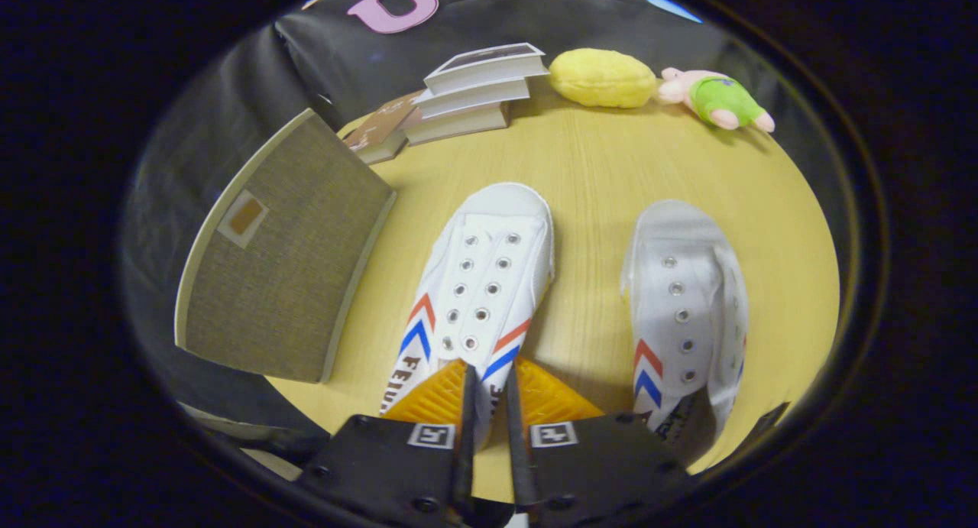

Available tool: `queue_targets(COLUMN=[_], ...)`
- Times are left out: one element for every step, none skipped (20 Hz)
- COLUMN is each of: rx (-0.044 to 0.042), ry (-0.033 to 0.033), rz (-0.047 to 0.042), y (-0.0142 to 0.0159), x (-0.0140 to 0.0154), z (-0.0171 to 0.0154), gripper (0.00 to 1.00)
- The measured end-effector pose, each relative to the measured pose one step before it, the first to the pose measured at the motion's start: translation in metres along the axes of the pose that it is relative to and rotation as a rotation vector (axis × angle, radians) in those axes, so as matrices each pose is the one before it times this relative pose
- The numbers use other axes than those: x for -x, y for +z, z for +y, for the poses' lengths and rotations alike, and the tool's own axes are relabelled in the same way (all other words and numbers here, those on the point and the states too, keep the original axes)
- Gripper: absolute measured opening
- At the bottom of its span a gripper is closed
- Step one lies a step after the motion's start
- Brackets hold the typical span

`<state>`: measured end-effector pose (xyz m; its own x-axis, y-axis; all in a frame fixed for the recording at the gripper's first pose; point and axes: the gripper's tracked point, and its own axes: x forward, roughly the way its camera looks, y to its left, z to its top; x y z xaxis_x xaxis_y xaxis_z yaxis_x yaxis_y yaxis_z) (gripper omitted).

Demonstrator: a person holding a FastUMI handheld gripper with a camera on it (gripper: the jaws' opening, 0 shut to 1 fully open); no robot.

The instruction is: Open the storage box then place both shoes into the box .Put the left shoe in first, then the right shoe, with the right side of both shoes facing outward in a uniform manner.

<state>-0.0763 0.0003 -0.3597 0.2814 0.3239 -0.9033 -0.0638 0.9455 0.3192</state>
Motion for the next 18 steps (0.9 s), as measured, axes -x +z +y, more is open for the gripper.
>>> queue_targets(rx=[-0.02203, -0.01912, -0.0185, -0.00974, -0.04097, -0.02625, -0.03034, -0.0262, -0.02826, -0.03773, -0.0377, -0.03708, -0.03443, -0.0291, -0.01938, -0.0189, -0.00928, -0.00926], ry=[-0.00832, 0.00353, 0.00131, -0.00159, -0.00257, 0.00326, -0.00136, 0.00677, 0.01425, 0.01796, 0.01919, 0.02032, 0.02245, 0.01393, 0.01299, 0.0068, 0.01246, 0.01326], rz=[-0.00425, 0.00896, -0.00342, 0.00502, -0.01359, 0.0112, -0.00416, 0.00711, 0.0001, -0.00589, 0.00483, -0.00344, -0.0062, -0.00539, 0.00164, -0.01046, -0.00016, -0.01025], y=[-0.00045, -0.00109, 0.00102, -0.00023, 0.0009, -0.00053, 0.00064, -0.00108, 0.00068, 0.00034, -0.00136, 0.00117, 0.00057, 0.00124, -0.0007, 0.00085, 0.00035, 0.00234], x=[0.00063, -0.00324, -0.00016, 0.00073, -0.0024, 0.00509, -0.00311, 0.00121, 0.00029, 0.00151, 0.00116, 0.00025, 0.00143, 0.00114, 0.00076, 0.00206, 0.00157, 0.0021], z=[-0.00015, 0.00076, -0.00097, -0.00085, 0.00032, 0.00086, -0.00195, 0.00141, 0.0006, 0.00188, 0.00159, 0.00287, 0.0038, 0.00157, 0.00199, 0.00185, 0.00322, 0.00321], gripper=[0.19, 0.16, 0.13, 0.13, 0.13, 0.08, 0.04, 0.03, 0.04, 0.04, 0.04, 0.04, 0.04, 0.04, 0.03, 0.03, 0.03, 0.03])
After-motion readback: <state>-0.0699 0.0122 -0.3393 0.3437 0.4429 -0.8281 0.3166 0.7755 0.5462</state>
